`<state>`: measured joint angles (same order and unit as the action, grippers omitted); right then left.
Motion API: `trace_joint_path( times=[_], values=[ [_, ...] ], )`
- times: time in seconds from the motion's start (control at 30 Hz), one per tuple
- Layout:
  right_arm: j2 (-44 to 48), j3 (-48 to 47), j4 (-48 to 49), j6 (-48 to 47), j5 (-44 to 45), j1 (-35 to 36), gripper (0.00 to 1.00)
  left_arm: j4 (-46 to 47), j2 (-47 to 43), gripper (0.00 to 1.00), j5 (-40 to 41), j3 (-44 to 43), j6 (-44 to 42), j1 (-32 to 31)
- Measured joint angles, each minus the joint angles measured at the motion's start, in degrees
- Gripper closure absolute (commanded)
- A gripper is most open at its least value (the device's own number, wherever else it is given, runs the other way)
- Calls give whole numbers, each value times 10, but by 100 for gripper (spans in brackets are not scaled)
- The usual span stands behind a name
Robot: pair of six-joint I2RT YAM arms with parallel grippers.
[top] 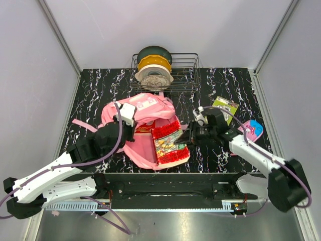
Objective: Pack the student bag
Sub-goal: Place the book in the student bag.
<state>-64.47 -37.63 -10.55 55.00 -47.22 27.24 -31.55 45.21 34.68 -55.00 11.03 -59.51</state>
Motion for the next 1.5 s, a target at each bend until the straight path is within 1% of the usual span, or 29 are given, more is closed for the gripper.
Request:
trace_joint_path(
  times=[0.17, 0.3, 0.53, 0.67, 0.7, 0.8, 0.9, 0.93, 1.0, 1.03, 1.07, 1.13, 1.23, 1.33, 1.5],
  values=[
    [-115, -5, 111, 46, 28, 44, 100, 1, -2, 100, -17, 0, -1, 0],
    [-189, -15, 180, 78, 45, 54, 100, 3, -8, 100, -33, 0, -7, 1],
    [-311, -116, 256, 89, 38, 60, 100, 6, -12, 100, -71, 0, -18, 2],
    [-362, -167, 269, 85, 24, 67, 100, 16, -14, 100, -80, 0, -25, 3],
    [-376, -180, 266, 81, 21, 69, 98, 16, -14, 100, -84, 0, -27, 4],
    [-416, -225, 241, 57, 13, 81, 73, 15, -14, 100, -94, 0, -33, 4],
    [-439, -261, 195, 24, 13, 97, 55, 16, -14, 100, -101, 1, -35, 4],
    [-442, -266, 182, 15, 16, 102, 50, 16, -14, 100, -103, 1, -35, 4],
    [-441, -269, 162, -3, 23, 106, 35, 14, -17, 100, -103, 3, -35, 4],
    [-441, -269, 154, -10, 28, 107, 31, 12, -19, 100, -102, 3, -35, 4],
    [-441, -269, 148, -16, 33, 107, 21, 12, -21, 100, -101, 3, -34, 4],
    [-438, -268, 136, -26, 48, 107, 19, 12, -25, 100, -98, 5, -30, 4],
    [-408, -246, 126, -37, 78, 107, 18, 10, -29, 100, -92, 9, -21, 4],
    [-353, -210, 109, -37, 116, 107, 15, 10, -33, 100, -89, 12, -12, 4],
    [-250, -148, 85, -4, 178, 113, 15, 10, -38, 100, -87, 13, -3, 4]
  ],
)
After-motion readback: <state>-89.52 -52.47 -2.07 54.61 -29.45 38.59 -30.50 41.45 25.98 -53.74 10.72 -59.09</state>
